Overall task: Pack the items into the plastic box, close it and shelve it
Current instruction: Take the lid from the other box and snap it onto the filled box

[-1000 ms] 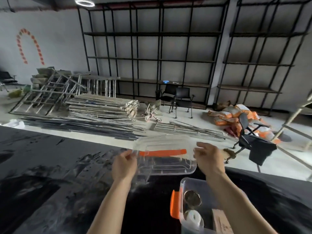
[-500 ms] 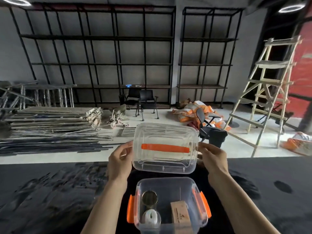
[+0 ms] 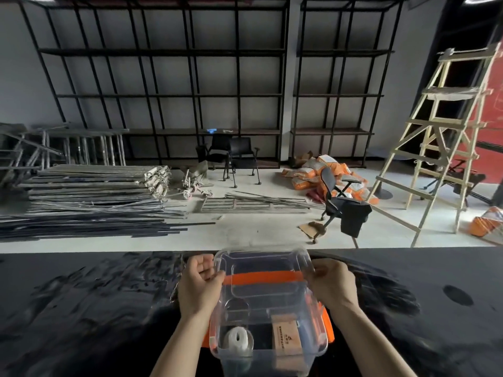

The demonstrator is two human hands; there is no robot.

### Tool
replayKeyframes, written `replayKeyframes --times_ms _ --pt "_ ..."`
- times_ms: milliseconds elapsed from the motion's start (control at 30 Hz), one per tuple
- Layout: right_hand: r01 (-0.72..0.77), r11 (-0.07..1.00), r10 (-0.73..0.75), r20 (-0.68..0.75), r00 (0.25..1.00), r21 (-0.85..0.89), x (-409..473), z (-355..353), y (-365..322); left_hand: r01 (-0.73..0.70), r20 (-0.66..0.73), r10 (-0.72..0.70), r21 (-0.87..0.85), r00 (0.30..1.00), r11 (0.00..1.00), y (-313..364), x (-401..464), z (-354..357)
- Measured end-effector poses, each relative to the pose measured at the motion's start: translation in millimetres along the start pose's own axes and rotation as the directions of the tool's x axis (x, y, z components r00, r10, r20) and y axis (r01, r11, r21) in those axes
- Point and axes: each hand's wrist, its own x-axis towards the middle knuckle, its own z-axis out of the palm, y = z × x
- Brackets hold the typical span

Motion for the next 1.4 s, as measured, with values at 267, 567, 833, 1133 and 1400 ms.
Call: replayKeyframes --times_ms 267,567,833,1133,1400 --pt "-0.011 0.973 0.012 0.001 1.0 -0.23 -20.6 13.8 19.7 -0.072 0.034 0.064 0.352 0.997 0.933 -21.3 -15.4 0.2" --pt "-0.181 0.934 0.233 0.139 0.962 -0.308 -21.1 22.7 50.3 -0.101 0.078 0.077 0.379 0.994 0.92 -33.5 -24.5 2.0" --pt "-0.411 0.911 0.396 0.355 0.847 -0.034 -7.6 18.8 50.4 0.249 0.117 -0.297 0.309 0.948 0.918 -49.4 -10.5 -3.1" --pt "-0.171 0.981 0.167 -0.052 0.985 -0.091 -21.6 38.4 43.2 0.221 -0.104 -0.195 0.461 0.975 0.859 -30.4 -24.4 12.6" --pt "-0.043 0.976 0.022 -0.101 0.995 -0.213 -28.0 42.9 40.6 0.015 -0.154 0.069 0.489 0.986 0.872 -33.1 -39.1 21.9"
